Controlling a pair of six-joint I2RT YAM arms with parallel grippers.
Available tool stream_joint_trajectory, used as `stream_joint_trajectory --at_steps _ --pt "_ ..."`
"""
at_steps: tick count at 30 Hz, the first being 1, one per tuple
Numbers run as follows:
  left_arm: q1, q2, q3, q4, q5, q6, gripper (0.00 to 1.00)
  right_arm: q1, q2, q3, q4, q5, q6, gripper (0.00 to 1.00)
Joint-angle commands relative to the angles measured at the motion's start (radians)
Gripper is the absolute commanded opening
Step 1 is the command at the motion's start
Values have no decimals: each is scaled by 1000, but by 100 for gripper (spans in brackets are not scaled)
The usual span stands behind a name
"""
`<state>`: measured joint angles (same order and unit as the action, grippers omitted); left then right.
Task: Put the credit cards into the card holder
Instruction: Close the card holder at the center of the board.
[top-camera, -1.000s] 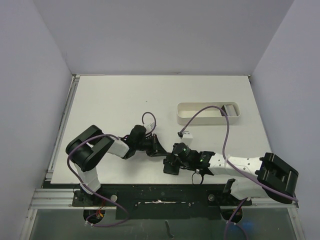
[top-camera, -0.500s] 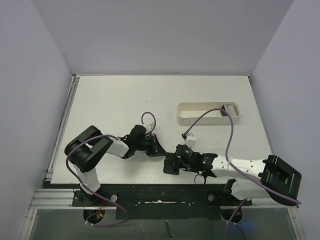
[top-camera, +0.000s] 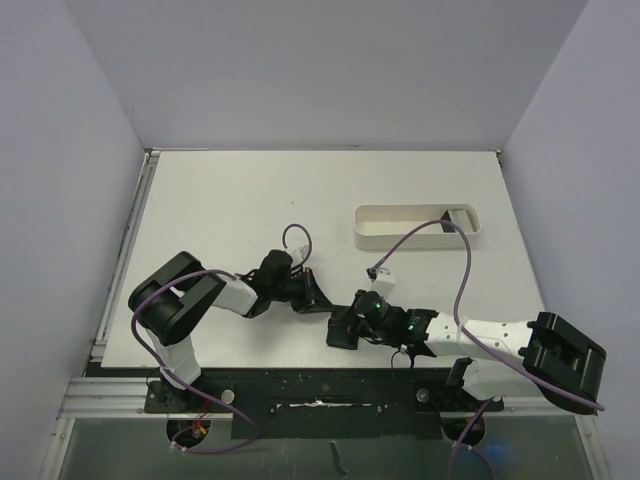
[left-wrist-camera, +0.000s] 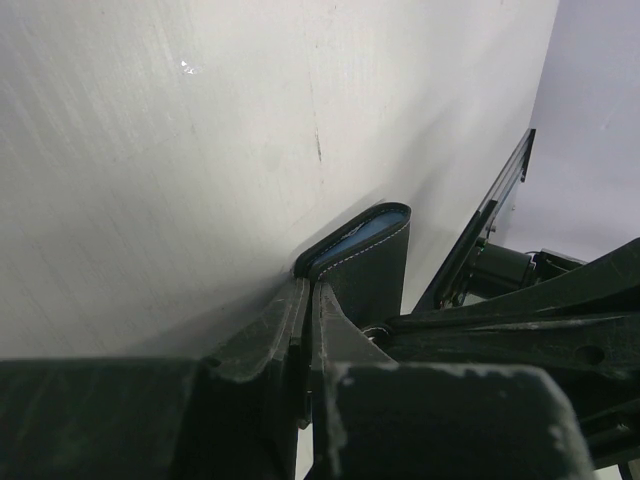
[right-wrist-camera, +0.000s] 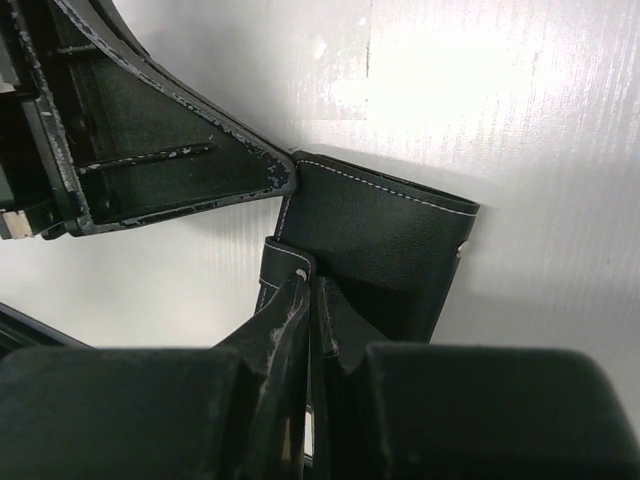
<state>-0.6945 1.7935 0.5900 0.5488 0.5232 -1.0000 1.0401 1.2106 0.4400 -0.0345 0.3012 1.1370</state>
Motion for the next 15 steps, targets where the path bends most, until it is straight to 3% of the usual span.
stream_joint_trajectory --at_steps 1,15 --pt "0 -24 16 -35 -51 37 0 -3 -40 -6 35 -5 10 0" --pt "0 -23 21 -41 -51 37 0 -18 -15 -25 70 -36 14 0"
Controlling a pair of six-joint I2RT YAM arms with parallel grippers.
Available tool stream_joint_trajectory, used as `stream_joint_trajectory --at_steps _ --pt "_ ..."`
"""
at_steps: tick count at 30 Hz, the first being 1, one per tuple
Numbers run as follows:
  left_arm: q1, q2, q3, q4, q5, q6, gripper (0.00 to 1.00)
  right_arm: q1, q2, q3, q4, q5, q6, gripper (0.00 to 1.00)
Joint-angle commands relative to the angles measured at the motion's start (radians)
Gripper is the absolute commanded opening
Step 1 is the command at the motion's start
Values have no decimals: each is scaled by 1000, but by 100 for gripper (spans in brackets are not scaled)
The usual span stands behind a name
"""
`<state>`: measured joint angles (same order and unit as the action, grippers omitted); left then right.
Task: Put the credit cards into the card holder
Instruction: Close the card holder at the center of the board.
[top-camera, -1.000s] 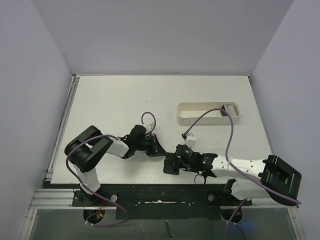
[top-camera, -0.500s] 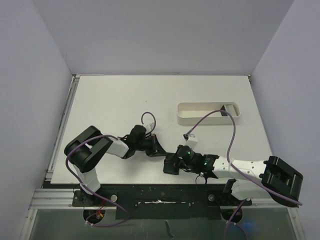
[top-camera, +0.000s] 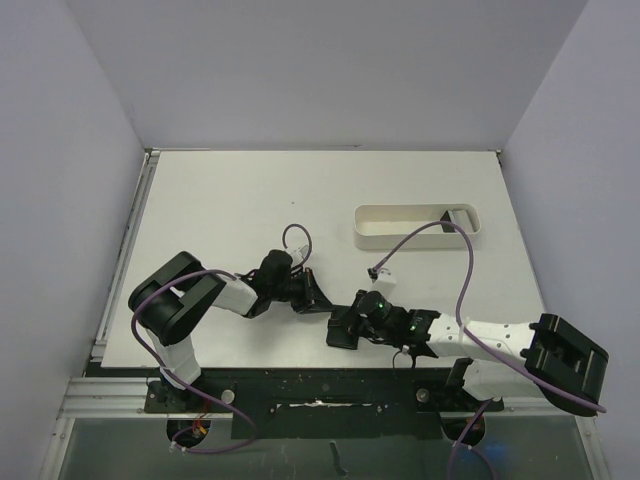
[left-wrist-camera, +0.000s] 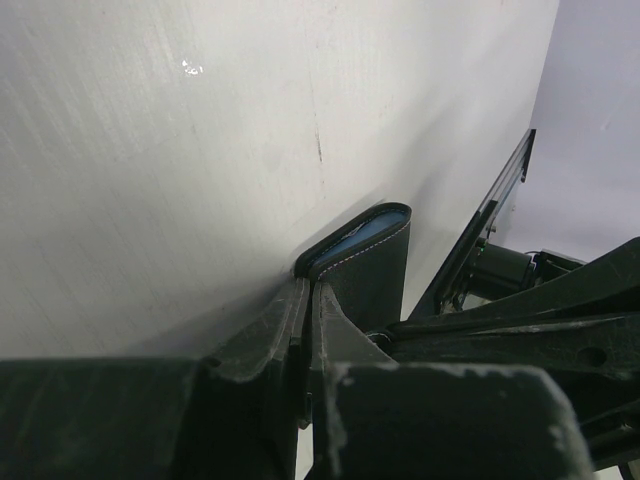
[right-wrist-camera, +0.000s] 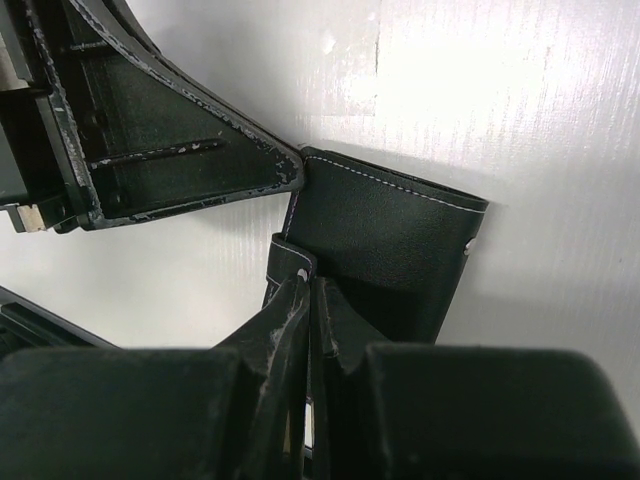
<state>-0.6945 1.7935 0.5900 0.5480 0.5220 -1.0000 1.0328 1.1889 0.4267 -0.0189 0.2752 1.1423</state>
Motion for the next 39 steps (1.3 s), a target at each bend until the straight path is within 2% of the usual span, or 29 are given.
stream_joint_trajectory --at_steps 1,39 --pt "-1 -23 21 -42 -50 37 0 -12 8 -12 56 -11 7 0" --pt "0 -31 23 -56 -76 37 0 -16 11 -26 6 -10 34 0"
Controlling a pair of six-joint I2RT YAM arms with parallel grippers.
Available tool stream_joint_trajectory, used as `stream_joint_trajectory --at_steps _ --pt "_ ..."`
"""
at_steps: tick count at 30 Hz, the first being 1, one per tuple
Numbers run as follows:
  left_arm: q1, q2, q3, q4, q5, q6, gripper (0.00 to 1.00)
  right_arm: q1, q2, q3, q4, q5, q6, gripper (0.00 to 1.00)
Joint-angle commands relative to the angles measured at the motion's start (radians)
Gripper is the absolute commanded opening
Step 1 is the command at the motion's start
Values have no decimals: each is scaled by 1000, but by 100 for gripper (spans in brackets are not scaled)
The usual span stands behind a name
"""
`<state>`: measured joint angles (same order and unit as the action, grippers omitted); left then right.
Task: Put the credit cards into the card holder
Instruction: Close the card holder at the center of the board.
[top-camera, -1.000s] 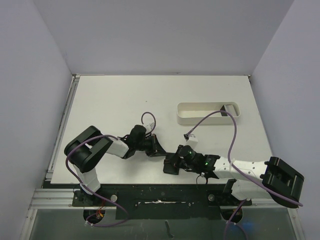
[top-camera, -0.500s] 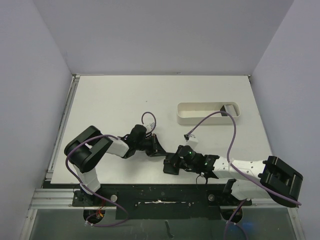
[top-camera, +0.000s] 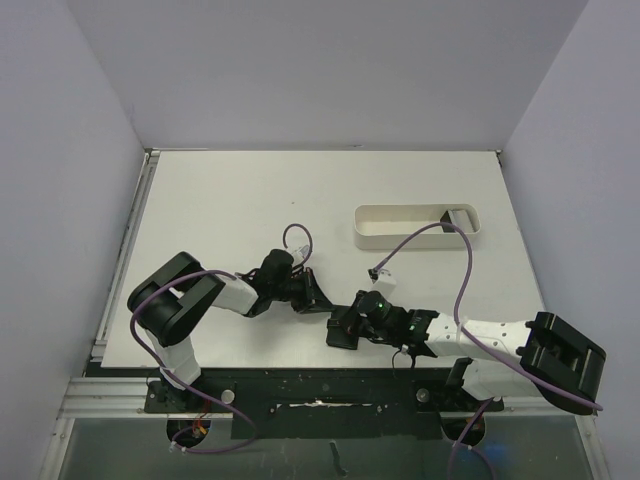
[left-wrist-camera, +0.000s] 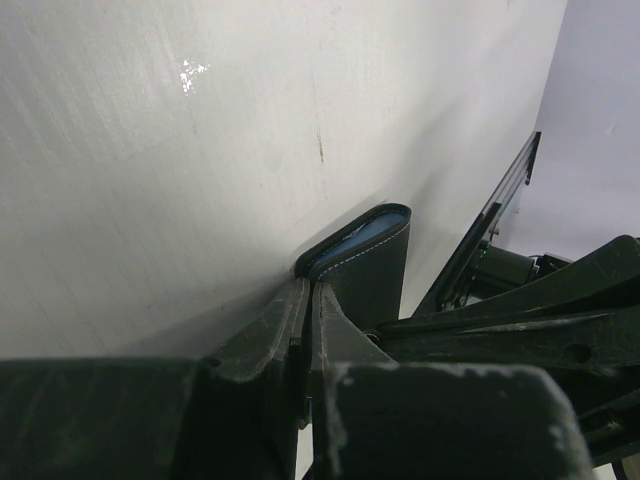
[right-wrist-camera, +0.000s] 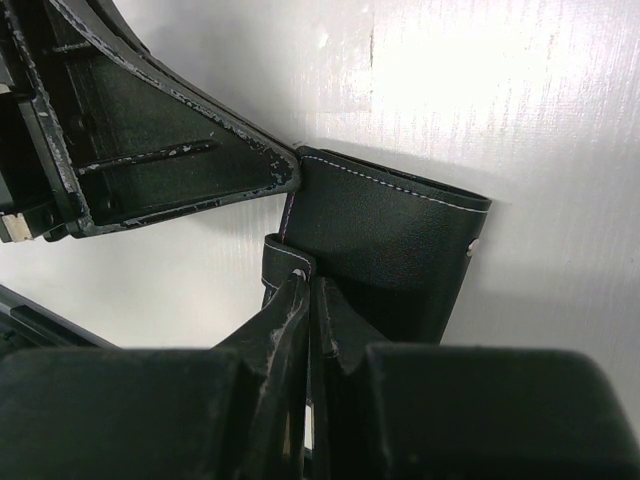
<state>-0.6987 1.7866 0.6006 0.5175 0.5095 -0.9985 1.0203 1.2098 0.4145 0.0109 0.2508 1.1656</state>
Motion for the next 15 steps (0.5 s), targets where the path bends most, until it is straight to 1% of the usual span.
stream_joint_trajectory --at_steps 1,15 --pt "4 -24 11 -25 -63 35 0 -5 -9 -15 -22 14 15 0" --pt "4 -32 6 -26 -70 32 0 -2 13 -32 -40 18 39 0"
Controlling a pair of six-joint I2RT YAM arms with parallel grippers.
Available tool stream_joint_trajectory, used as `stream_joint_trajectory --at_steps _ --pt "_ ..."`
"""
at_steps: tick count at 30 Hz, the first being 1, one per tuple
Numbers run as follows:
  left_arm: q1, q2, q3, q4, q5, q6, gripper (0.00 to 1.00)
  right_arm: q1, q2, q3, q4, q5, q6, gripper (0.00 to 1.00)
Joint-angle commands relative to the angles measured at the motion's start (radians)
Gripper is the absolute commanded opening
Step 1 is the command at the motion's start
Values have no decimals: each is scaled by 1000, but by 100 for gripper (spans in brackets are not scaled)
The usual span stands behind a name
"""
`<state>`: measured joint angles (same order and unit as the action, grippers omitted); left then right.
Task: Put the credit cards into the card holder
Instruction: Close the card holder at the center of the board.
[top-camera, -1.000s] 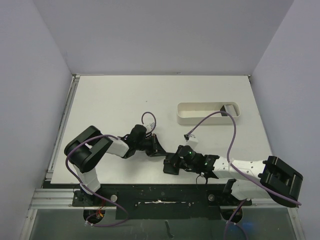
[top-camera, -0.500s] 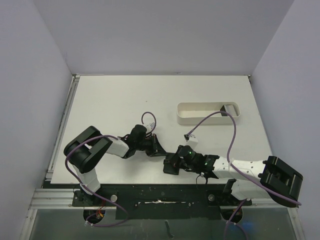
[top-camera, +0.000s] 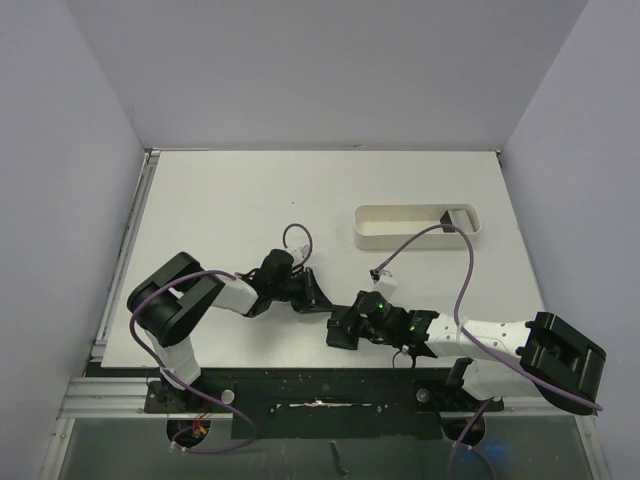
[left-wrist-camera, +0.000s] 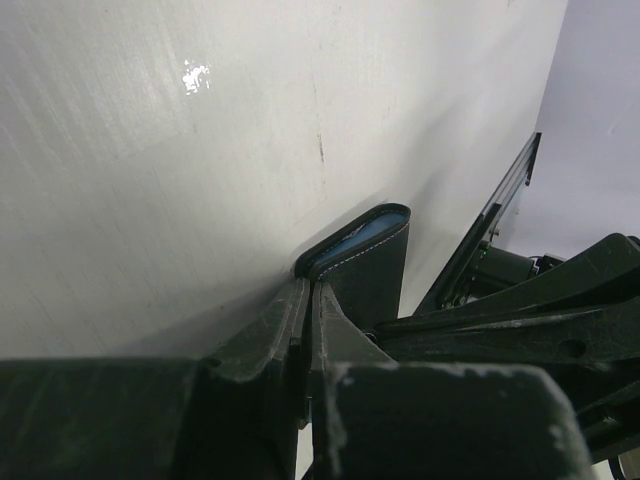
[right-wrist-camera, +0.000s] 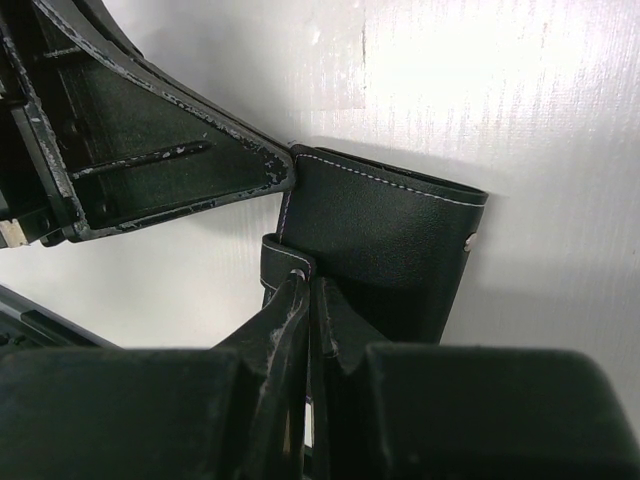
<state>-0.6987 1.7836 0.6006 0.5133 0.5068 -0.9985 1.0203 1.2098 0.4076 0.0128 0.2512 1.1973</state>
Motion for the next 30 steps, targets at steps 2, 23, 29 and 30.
stream_joint_trajectory --at_steps 2,23,29,30 --pt "5 -34 6 -25 -68 31 0 -2 14 -24 -48 18 9 0" --pt "-53 -230 36 -156 -73 41 10 -4 7 -41 -54 38 31 0" --pt "-108 -195 20 -130 -72 27 0 -6 23 -42 -51 37 29 0" --pt "-115 -193 19 -129 -76 25 0 -6 24 -42 -50 34 29 0"
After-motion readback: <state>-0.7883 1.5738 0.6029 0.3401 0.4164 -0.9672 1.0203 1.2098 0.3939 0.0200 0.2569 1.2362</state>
